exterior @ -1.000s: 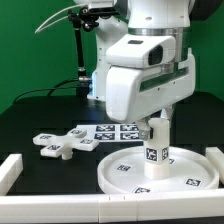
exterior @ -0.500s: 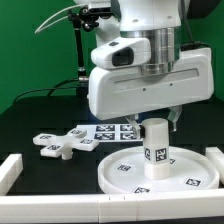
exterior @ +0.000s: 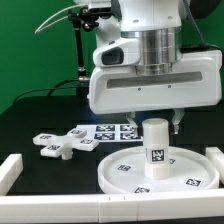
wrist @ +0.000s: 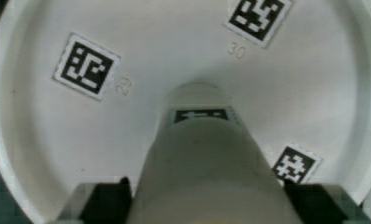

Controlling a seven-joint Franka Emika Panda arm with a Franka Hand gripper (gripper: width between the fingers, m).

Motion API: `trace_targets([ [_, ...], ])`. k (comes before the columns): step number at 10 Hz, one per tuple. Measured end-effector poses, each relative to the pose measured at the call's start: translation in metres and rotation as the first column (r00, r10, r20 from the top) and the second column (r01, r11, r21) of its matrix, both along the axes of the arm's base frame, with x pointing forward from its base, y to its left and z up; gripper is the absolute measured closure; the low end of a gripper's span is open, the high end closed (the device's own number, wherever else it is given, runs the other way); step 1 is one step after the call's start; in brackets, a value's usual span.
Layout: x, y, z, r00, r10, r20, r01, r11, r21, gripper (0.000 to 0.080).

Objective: Assemble round table

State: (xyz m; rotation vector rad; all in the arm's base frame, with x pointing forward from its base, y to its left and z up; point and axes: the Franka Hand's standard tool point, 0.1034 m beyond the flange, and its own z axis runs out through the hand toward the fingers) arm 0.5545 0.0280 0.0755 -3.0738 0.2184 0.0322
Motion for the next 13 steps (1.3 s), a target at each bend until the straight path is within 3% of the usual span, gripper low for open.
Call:
trace_targets([
  [2, -0.0012, 0.0006, -0.0001, 0.972, -0.233, -0.013, 0.233, 0.972, 0.006, 0.039],
  [6, -0.0018, 0.0018, -0.0007, 0.83, -0.556, -0.047, 0.557, 0.83, 0.012, 0.039],
  [8, -0.0021, 0.004, -0.0009, 0.714, -0.698, -0.064, 0.699, 0.715, 0.004, 0.039],
  [10, -0.002, 0.0068, -0.0008, 0.546, -0.833, -0.088, 0.836, 0.549, -0.004, 0.039],
  [13, -0.0009, 0.0086, -0.0004, 0.36, -0.926, -0.113, 0.931, 0.364, -0.015, 0.039],
])
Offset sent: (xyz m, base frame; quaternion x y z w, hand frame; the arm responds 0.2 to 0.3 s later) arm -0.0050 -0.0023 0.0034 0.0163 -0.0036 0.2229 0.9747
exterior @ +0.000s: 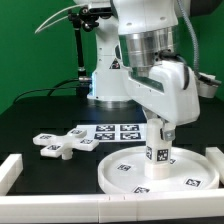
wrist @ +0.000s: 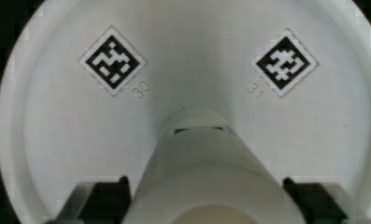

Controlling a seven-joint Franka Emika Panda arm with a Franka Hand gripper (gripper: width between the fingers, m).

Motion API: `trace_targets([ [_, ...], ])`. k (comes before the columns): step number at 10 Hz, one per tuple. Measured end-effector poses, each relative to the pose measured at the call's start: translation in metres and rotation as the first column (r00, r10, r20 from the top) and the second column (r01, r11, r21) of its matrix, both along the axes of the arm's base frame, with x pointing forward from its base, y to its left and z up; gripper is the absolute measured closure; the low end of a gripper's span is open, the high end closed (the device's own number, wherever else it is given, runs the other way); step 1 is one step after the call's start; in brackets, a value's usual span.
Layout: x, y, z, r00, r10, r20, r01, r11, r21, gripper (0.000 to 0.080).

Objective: Assemble round table

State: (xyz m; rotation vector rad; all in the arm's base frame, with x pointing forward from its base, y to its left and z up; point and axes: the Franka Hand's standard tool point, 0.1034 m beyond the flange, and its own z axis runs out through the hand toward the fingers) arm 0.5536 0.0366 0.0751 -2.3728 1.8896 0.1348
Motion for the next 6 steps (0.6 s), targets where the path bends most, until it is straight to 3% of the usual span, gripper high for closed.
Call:
trace_targets([
  [1, 0.0003, 0.0015, 0.0003, 0.999, -0.054, -0.006, 0.054, 0.999, 0.006, 0.039],
  [3, 0.0004, 0.0013, 0.0001, 1.0, 0.023, 0.004, -0.023, 1.0, 0.007, 0.039],
  [4, 0.003, -0.0028, 0.0013, 0.996, 0.087, 0.021, -0.087, 0.996, 0.008, 0.0226],
  [5, 0.0039, -0.0074, 0.0018, 0.992, 0.122, 0.034, -0.123, 0.992, 0.017, 0.0174],
  [6, 0.0033, -0.0062, 0.0012, 0.983, 0.177, 0.04, -0.178, 0.984, 0.015, 0.0174],
])
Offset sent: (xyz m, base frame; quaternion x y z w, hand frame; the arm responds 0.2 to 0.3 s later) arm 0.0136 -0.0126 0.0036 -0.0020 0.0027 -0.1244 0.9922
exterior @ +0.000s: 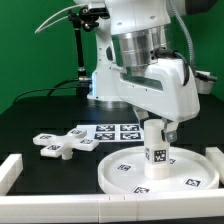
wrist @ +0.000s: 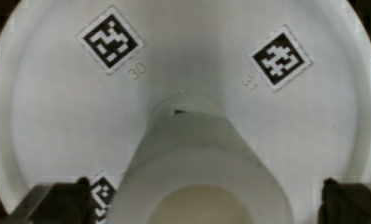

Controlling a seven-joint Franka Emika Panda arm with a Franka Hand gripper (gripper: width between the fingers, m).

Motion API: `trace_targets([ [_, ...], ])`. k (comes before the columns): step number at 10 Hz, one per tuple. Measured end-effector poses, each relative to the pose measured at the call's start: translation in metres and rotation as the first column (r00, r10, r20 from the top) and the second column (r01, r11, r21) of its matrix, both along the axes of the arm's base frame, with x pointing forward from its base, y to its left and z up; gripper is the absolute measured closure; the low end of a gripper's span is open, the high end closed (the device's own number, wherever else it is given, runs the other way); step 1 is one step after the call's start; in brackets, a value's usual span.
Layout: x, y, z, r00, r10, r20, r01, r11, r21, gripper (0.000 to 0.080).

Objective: Assemble round table

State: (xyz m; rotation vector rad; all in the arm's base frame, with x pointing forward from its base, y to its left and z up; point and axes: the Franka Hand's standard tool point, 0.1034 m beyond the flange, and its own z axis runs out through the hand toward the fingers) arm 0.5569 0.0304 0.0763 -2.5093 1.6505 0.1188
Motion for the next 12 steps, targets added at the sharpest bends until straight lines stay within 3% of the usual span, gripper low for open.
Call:
trace_targets([
  [4, -0.0006, 0.001, -0.0002, 0.943, 0.33, 0.043, -0.33, 0.944, -0.017, 0.0151],
  [8, 0.0032, 0.0027, 0.0023, 0.708, 0.702, 0.079, -0.698, 0.713, -0.071, 0.0151],
  [12, 0.0031, 0.0018, 0.002, 0.515, 0.852, 0.096, -0.847, 0.523, -0.095, 0.0151],
])
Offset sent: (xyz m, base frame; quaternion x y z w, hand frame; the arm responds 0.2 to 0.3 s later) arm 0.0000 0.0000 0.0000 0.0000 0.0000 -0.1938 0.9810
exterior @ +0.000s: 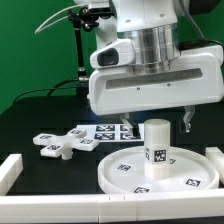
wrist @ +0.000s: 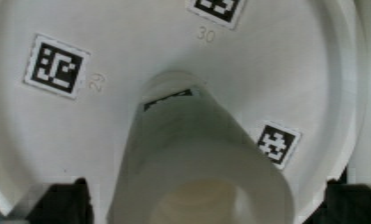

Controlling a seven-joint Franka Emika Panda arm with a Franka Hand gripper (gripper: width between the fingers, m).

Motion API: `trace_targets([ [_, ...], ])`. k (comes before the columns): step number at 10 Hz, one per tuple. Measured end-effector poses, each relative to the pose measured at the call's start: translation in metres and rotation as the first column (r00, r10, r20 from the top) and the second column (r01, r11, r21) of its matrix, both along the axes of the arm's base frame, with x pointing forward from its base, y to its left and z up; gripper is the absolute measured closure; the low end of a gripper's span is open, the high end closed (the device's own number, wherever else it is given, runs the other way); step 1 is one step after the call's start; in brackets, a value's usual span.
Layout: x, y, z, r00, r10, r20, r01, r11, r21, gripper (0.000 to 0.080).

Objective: Assemble round table

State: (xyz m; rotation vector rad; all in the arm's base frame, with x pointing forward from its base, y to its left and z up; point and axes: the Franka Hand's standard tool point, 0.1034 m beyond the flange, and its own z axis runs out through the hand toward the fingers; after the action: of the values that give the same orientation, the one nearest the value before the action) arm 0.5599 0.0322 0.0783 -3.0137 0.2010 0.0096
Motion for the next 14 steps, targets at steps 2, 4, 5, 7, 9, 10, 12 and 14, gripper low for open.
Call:
trace_targets([
  [2, 0.0004, -0.0002, 0.0007, 0.97, 0.241, 0.023, -0.24, 0.971, -0.022, 0.0151],
  [4, 0.0002, 0.0033, 0.0006, 0.894, 0.447, 0.026, -0.445, 0.894, -0.057, 0.0151],
  [5, -0.0003, 0.0064, -0.0013, 0.845, 0.535, 0.021, -0.532, 0.844, -0.072, 0.0151],
  [7, -0.0001, 0.0043, -0.0034, 0.774, 0.633, 0.024, -0.63, 0.773, -0.073, 0.0151],
  [9, -0.0004, 0.0033, -0.0042, 0.701, 0.712, 0.027, -0.709, 0.701, -0.076, 0.0151],
  [10, -0.0006, 0.0029, -0.0045, 0.664, 0.747, 0.028, -0.743, 0.664, -0.077, 0.0151],
  [12, -0.0009, 0.0028, -0.0052, 0.494, 0.869, 0.014, -0.865, 0.493, -0.095, 0.0151],
  [14, -0.0008, 0.0062, -0.005, 0.335, 0.942, -0.009, -0.937, 0.332, -0.109, 0.0151],
])
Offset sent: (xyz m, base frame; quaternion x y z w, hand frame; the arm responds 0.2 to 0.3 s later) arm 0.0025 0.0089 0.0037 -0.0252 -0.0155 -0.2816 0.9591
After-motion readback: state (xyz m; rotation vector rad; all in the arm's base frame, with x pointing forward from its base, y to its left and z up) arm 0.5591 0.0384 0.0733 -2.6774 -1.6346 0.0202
